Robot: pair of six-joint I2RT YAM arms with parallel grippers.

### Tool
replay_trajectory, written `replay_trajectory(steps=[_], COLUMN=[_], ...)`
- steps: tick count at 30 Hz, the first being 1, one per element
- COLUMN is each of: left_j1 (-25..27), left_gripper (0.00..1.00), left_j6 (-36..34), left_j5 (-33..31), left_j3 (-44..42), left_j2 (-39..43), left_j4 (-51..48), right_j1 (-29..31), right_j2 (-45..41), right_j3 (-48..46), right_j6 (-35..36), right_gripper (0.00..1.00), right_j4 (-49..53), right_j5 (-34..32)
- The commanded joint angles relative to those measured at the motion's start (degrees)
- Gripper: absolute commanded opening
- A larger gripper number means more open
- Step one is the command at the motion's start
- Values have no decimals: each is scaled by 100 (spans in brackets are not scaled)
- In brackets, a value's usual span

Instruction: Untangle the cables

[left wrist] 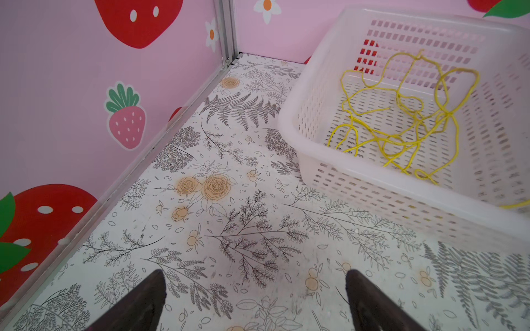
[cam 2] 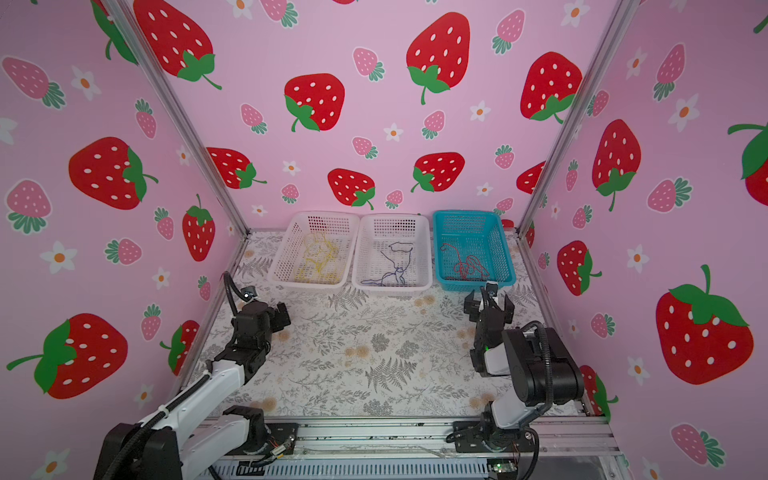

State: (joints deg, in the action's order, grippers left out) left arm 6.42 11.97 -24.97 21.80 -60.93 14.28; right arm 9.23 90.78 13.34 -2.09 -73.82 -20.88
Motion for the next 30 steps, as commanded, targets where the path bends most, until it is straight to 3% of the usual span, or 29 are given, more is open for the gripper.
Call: replay_trajectory(steps=[1,17,25,30], left_j1=[-68,-132,-143,-331], left_gripper=[99,99,99,99], left_j6=[-343,-893,-1020,-824], left_j5=[113,320,557,758], left_j3=[-115,-27,42,269], left_j2=[-450,-2168,-2785,-2768], left_j4=[1160,3281,3761,3234], right_j1=[-21,-20,-18,-18], right_j2=[-54,-52,-52,-52], right_j3=[81,81,81,81], right_j6=[-34,-33,-31,-29], right_gripper=[99,99,99,99], right_j4=[-53,-54,-58,-53], right_j5=[33,30,29,27])
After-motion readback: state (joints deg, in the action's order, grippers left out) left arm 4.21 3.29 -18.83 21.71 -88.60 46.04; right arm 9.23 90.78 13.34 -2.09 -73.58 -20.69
